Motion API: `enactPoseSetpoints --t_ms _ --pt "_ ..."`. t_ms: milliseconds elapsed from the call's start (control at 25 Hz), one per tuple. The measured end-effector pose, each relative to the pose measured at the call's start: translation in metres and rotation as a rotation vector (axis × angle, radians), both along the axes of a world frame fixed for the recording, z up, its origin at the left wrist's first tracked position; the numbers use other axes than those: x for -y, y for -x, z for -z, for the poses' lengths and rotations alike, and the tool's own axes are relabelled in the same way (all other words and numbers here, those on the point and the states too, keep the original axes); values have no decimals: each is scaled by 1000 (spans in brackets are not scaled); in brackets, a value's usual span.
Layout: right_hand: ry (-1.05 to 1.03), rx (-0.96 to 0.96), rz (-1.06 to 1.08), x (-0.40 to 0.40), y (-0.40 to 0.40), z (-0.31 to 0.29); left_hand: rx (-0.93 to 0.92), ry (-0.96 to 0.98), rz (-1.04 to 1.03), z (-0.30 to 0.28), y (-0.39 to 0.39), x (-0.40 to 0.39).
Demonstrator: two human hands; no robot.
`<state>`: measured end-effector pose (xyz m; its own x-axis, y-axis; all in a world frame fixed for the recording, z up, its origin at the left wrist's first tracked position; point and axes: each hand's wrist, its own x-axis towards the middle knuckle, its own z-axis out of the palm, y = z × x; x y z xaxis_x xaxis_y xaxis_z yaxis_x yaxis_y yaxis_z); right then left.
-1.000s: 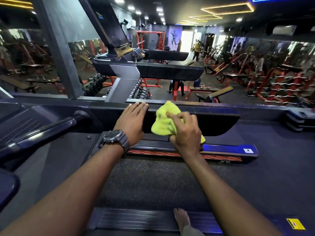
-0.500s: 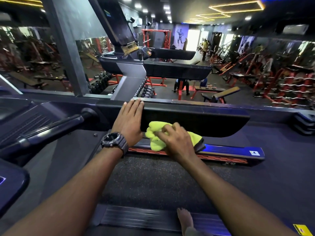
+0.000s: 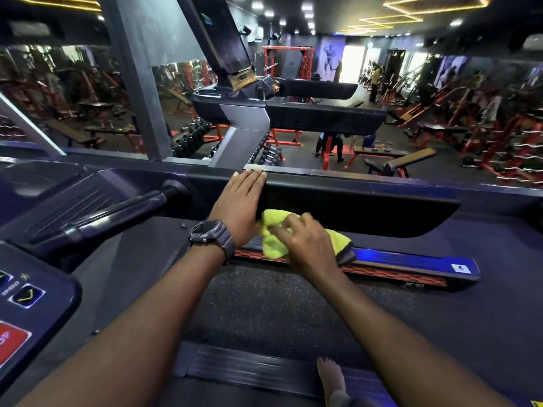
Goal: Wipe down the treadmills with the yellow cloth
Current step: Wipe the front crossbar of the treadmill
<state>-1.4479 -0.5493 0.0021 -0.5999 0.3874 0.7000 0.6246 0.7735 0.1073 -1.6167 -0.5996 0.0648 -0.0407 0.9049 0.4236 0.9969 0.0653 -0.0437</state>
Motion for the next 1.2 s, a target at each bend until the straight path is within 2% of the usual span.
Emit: enactPoseSetpoints --t_ms 40,120,160,240,280,360,400,440,520,560,640,680,720,800,840,920,960,1000,1080,1120,1200 --pt "69 -68 22 -3 -2 -4 -6 6 1 0 1 0" --pt "230 -353 114 -4 5 -14 -24 1 -5 3 5 -1" --pt "211 -332 103 0 9 -13 -23 1 -3 3 4 0" --pt "59 -64 10 7 11 -4 -27 -6 24 1 4 1" --pt "52 -54 3 5 9 -3 -43 1 28 -2 7 2" --pt "195 -319 85 -1 14 -16 -82 1 -7 -3 16 3" --pt "204 -380 99 0 20 -17 -80 3 -43 -3 21 5" --pt "145 -307 76 3 26 -14 -69 8 -73 -2 24 7" --pt "-51 -23 -41 7 29 -2 -89 -10 -109 -2 30 11" --pt "-44 -12 -49 3 28 -3 -105 -21 -129 -1 34 13" --pt "111 -266 34 -3 32 -18 -101 -13 -149 1 40 13" --pt "115 -329 51 -2 37 -19 -89 -1 -151 2 40 13" --pt "49 -249 19 2 44 -15 -82 15 -151 2 40 13" --pt "-116 39 -102 9 46 -4 -78 29 -131 -1 41 14" --pt "-94 44 -109 5 43 -6 -80 35 -124 -2 43 14" --pt "88 -233 -7 -2 45 -26 -72 44 -104 -2 47 15" --pt "75 -295 20 -2 48 -30 -59 52 -99 -1 48 15" --pt "2 -223 -19 1 53 -27 -42 56 -97 0 47 15" --pt "-181 100 -152 7 54 -14 -18 40 -88 -2 46 15" --pt "-158 134 -162 5 53 -15 -16 32 -77 -4 47 16" --pt "0 -91 -81 -1 57 -26 -17 14 -49 -6 51 19"
